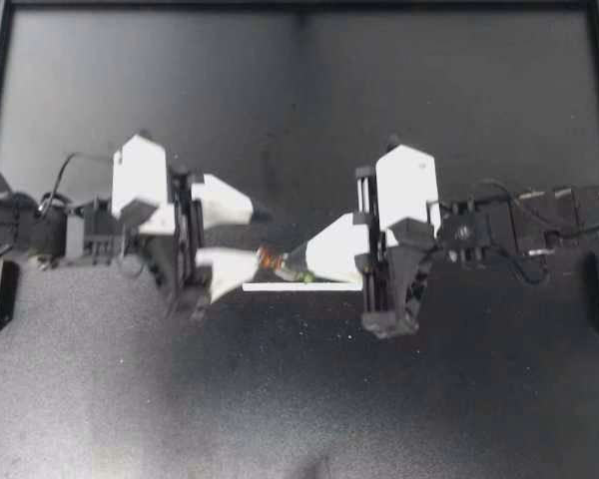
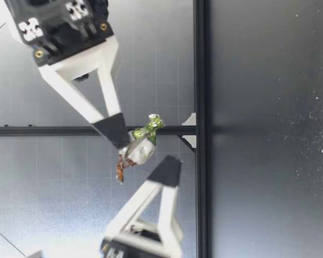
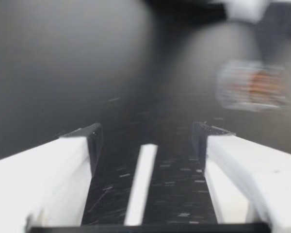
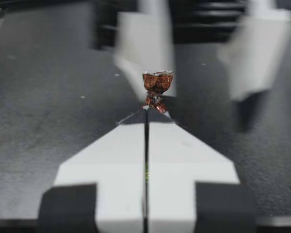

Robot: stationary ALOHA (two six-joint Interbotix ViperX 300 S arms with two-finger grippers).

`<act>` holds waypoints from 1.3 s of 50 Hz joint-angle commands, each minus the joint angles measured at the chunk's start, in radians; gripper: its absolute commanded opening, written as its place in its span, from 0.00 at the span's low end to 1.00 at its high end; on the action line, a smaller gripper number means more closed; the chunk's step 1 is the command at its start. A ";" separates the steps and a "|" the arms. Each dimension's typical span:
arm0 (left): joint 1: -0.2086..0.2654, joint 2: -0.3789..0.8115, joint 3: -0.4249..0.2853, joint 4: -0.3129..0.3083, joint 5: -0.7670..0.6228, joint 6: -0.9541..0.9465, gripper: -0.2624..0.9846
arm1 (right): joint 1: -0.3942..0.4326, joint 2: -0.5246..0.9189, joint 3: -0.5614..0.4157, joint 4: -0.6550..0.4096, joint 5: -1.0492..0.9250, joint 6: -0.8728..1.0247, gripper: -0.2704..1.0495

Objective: Pick up the candy and unwrap it.

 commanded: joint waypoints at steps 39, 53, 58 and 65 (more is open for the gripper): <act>0.060 0.032 -0.046 -0.005 0.018 -0.011 0.73 | 0.034 -0.052 -0.014 0.002 -0.003 0.031 0.05; 0.014 -0.023 -0.040 0.023 0.029 0.002 0.73 | -0.031 -0.034 0.014 0.002 -0.008 0.034 0.05; 0.014 -0.040 -0.054 0.023 0.028 0.000 0.73 | -0.029 -0.015 0.012 0.002 -0.009 0.040 0.05; 0.014 -0.034 -0.069 0.023 0.028 0.002 0.73 | -0.017 -0.005 0.003 0.002 -0.012 0.041 0.05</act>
